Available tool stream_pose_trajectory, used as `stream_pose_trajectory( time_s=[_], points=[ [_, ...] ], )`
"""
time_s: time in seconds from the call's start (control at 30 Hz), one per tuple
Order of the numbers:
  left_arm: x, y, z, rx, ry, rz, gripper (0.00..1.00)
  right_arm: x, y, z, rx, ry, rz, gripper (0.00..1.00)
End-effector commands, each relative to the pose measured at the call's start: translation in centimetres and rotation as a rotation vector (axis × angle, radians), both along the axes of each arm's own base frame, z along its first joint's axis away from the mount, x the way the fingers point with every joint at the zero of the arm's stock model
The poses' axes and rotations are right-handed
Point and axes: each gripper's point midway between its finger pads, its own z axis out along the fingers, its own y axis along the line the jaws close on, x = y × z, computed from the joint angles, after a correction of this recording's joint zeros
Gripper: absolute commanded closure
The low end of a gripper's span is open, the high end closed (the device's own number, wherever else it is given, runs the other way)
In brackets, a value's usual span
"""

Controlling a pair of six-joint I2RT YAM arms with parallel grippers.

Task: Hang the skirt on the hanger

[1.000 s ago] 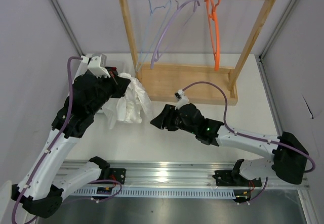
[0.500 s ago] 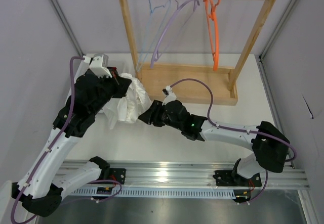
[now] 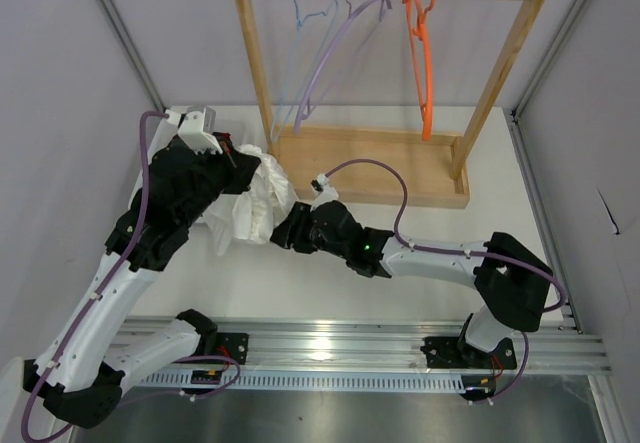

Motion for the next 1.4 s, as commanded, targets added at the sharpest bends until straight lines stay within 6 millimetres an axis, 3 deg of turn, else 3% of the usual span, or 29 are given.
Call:
stream_pose_trajectory(
  time_s=[0.0, 0.07, 0.17, 0.27, 0.3, 0.37, 0.4, 0.43, 0.47, 0.5, 0.57, 0.63, 0.7, 0.73, 0.8, 0.83, 0.97, 1.03, 1.2, 1.27, 1.33, 1.37],
  points=[
    [0.0, -0.2, 2.0, -0.022, -0.059, -0.006, 1.0, 0.8, 1.4, 2.1, 0.058, -0.036, -0.017, 0.52],
    [0.0, -0.2, 1.9, -0.023, -0.059, -0.009, 1.0, 1.0, 1.6, 1.9, 0.05, -0.037, -0.017, 0.53],
    [0.0, -0.3, 1.9, -0.02, -0.058, -0.012, 1.0, 1.0, 1.5, 2.2, 0.046, -0.04, -0.02, 0.65],
    [-0.2, -0.3, 2.1, -0.007, -0.062, -0.026, 1.0, 1.4, 0.1, 2.3, -0.003, -0.06, -0.061, 0.89],
    [-0.3, -0.4, 2.1, 0.003, -0.062, -0.038, 1.0, 1.8, -0.9, 3.9, 0.003, -0.087, -0.099, 1.0],
    [-0.7, -0.3, 2.3, 0.013, -0.063, -0.048, 1.0, 2.0, -3.0, 4.3, -0.059, -0.112, -0.144, 1.0],
    [-0.9, -0.2, 2.5, 0.021, -0.07, -0.052, 1.0, 2.0, -4.4, 6.6, -0.04, -0.144, -0.172, 1.0],
    [-1.1, -0.1, 2.3, 0.029, -0.064, -0.058, 1.0, 2.5, -5.8, 7.4, -0.058, -0.172, -0.229, 1.0],
    [-1.4, -0.1, 2.5, 0.035, -0.072, -0.066, 1.0, 2.3, -7.4, 7.0, -0.124, -0.179, -0.246, 1.0],
    [-1.6, 0.0, 2.2, 0.043, -0.064, -0.073, 1.0, 2.2, -9.0, 9.1, -0.104, -0.209, -0.278, 1.0],
    [-2.1, -0.3, 2.2, 0.046, -0.065, -0.102, 1.0, 2.5, -11.5, 9.9, -0.158, -0.248, -0.33, 1.0],
    [-2.4, -0.9, 2.1, 0.045, -0.057, -0.14, 1.0, 2.2, -13.4, 12.1, -0.152, -0.282, -0.358, 1.0],
    [-2.9, -1.9, 2.3, 0.036, -0.052, -0.207, 1.0, 2.1, -15.3, 12.6, -0.206, -0.302, -0.387, 1.0],
    [-3.0, -2.3, 2.2, 0.035, -0.049, -0.228, 1.0, 2.0, -16.3, 14.4, -0.186, -0.322, -0.404, 1.0],
    [-3.3, -3.0, 2.4, 0.032, -0.048, -0.273, 1.0, 2.1, -18.1, 15.2, -0.236, -0.355, -0.437, 1.0],
    [-3.0, -3.3, 2.0, 0.039, -0.037, -0.282, 1.0, 2.2, -18.8, 16.5, -0.23, -0.373, -0.456, 1.0],
    [-1.9, -3.9, 0.0, 0.058, 0.018, -0.281, 1.0, 3.2, -21.7, 17.9, -0.3, -0.413, -0.507, 1.0],
    [-0.9, -3.9, -2.0, 0.073, 0.065, -0.248, 1.0, 4.2, -23.2, 18.3, -0.33, -0.426, -0.535, 1.0],
    [0.6, -4.0, -4.7, 0.057, 0.132, -0.181, 1.0, 6.3, -26.8, 18.4, -0.377, -0.417, -0.595, 1.0],
    [0.8, -4.0, -6.8, 0.057, 0.173, -0.164, 1.0, 6.1, -27.0, 17.5, -0.389, -0.397, -0.58, 1.0],
    [1.2, -4.3, -7.5, 0.045, 0.18, -0.163, 1.0, 5.7, -27.3, 15.3, -0.413, -0.362, -0.571, 1.0],
    [1.1, -4.3, -9.3, 0.048, 0.222, -0.159, 1.0, 5.3, -27.3, 14.3, -0.418, -0.34, -0.559, 1.0]
  ],
)
